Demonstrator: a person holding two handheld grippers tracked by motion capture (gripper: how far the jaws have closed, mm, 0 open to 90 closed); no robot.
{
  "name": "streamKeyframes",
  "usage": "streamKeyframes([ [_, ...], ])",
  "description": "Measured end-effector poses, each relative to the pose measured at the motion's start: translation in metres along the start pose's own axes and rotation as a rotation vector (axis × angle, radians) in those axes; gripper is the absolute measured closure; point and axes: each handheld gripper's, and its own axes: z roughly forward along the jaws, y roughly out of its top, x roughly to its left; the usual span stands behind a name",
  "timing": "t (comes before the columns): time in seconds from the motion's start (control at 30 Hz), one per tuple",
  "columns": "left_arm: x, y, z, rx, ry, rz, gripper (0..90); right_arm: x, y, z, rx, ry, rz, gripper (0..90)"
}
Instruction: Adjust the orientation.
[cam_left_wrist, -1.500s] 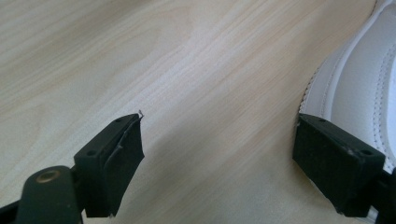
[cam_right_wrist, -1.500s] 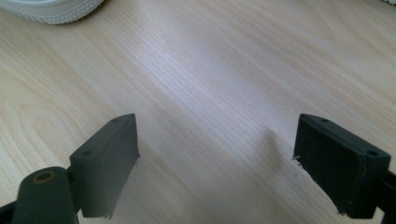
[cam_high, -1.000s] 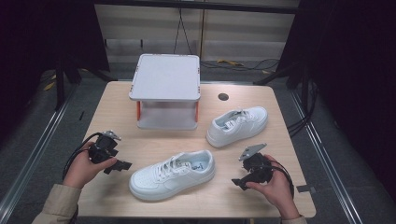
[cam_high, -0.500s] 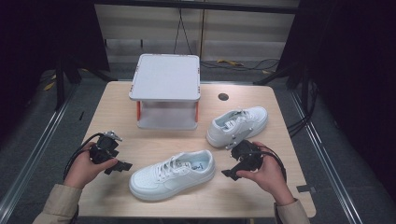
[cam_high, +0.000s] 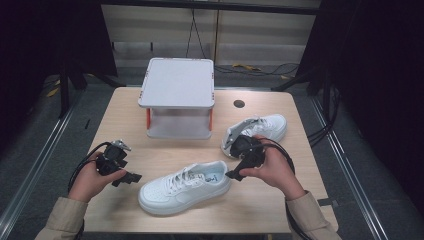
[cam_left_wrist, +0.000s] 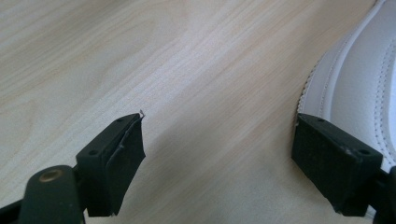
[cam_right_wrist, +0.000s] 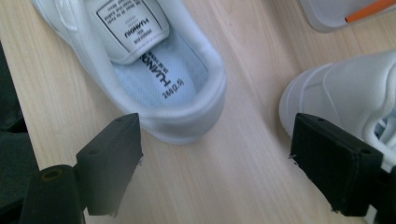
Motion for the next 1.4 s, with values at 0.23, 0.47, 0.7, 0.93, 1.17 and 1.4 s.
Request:
streamKeyframes([
  [0.23,0.0,0.0,-0.001,-0.002,0.003,0.0,16.9,0.003,0.021,0.015,0.017,0.017,-0.032,16.2],
  [0.47,0.002,-0.001,-0.002,-0.003,0.001,0.0,16.9,0.001,0.036,0.037,0.071,0.057,-0.039,25.5],
  [0.7,0.002,0.0,-0.001,-0.002,0.001,0.006,17.3,-0.001,0.047,0.056,0.141,0.095,-0.052,39.9],
  [0.93,0.002,-0.001,0.001,0.003,-0.006,0.007,17.9,0.0,0.055,0.075,0.202,0.082,-0.072,56.1],
  [1.17,0.003,-0.002,0.002,0.007,-0.006,0.002,18.4,-0.002,0.057,0.081,0.233,0.044,-0.072,75.6],
  [1.4,0.005,-0.002,-0.002,-0.011,-0.006,-0.006,18.5,-0.006,0.046,0.064,0.144,0.094,0.02,80.8],
])
